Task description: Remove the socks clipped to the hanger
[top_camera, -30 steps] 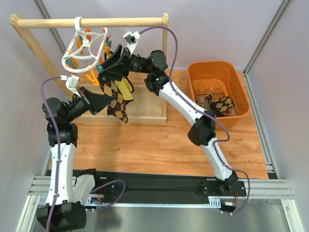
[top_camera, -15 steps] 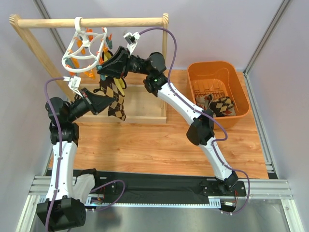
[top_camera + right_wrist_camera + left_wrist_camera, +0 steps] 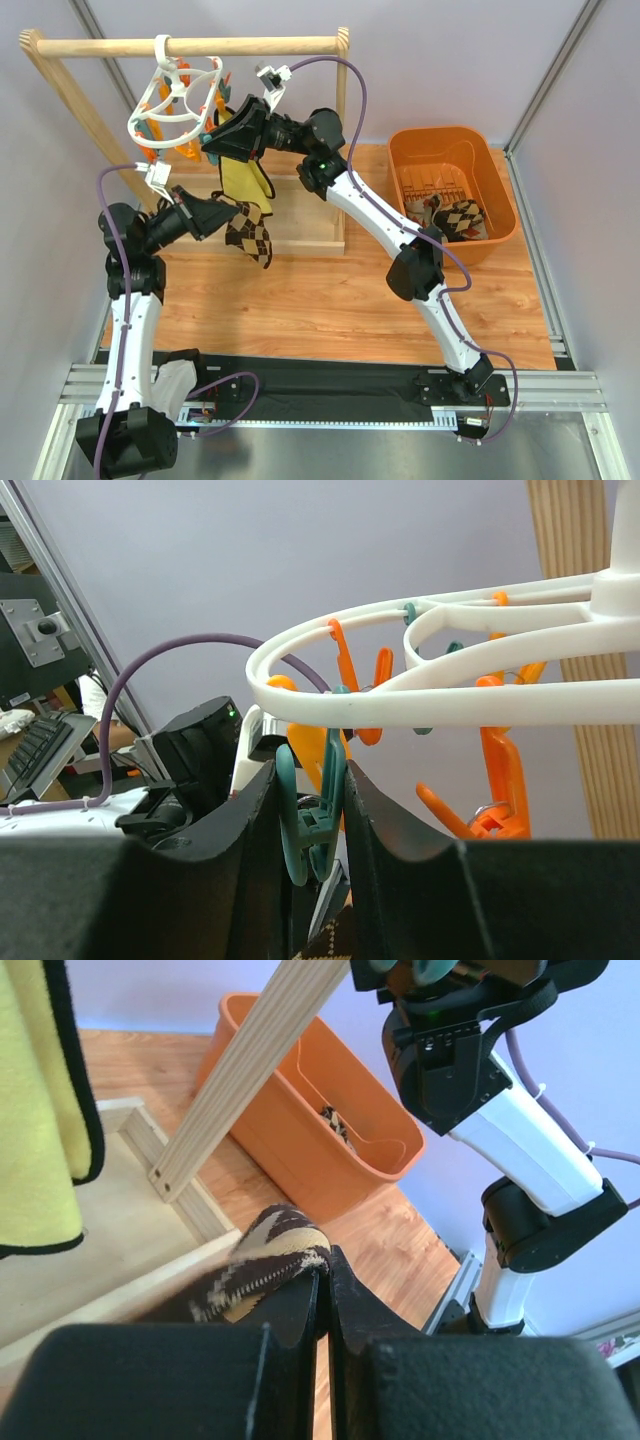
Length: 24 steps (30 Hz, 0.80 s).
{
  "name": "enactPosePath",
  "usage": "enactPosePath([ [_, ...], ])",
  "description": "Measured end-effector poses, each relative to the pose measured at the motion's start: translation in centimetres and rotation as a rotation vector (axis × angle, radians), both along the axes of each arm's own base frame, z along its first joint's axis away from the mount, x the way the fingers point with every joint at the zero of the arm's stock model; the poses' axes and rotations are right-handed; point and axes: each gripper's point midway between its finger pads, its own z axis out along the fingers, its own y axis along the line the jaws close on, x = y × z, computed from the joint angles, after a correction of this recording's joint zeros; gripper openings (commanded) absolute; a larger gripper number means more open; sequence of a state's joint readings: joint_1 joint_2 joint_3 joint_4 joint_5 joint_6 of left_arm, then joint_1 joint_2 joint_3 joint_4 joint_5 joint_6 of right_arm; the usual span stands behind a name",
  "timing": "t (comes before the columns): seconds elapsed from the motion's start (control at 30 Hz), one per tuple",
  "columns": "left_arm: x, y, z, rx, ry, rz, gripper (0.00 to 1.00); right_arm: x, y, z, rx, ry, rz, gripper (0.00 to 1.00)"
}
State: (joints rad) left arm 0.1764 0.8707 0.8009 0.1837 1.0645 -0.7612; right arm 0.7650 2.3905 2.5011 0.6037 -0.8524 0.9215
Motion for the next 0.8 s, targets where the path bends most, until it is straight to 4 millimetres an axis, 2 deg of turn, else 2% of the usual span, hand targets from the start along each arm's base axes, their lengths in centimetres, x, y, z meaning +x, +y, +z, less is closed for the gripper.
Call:
enactPosePath([
  [0.17, 0.0, 0.1, -2.5, -0.011, 0.054, 0.019, 0.04, 0.0, 0.0, 0.0, 0.0, 0.003, -0.001, 0.19],
  [0.4, 0.4, 0.3, -8.2, -0.081, 0.225, 0.059, 0.05, 0.3, 0.1, -0.4, 0.0, 0.013, -0.003, 0.2],
  [0.6, 1.2, 0.4, -10.1, -0.096, 0.318, 0.07, 0.05, 0.8, 0.0, -1.0, -0.008, 0.035, -0.006, 0.23],
  [0.73, 1.1, 0.4, -10.1, -0.091, 0.328, 0.068, 0.06, 1.5, -0.1, -2.2, -0.035, 0.068, -0.01, 0.58],
  [0.77, 1.1, 0.4, -10.1, -0.091, 0.327, 0.064, 0.06, 1.6, -0.1, -2.5, -0.042, 0.076, -0.008, 0.63],
  [0.8, 1.0, 0.4, -10.0, -0.091, 0.326, 0.061, 0.07, 1.7, -0.2, -2.8, -0.052, 0.087, -0.008, 0.75],
])
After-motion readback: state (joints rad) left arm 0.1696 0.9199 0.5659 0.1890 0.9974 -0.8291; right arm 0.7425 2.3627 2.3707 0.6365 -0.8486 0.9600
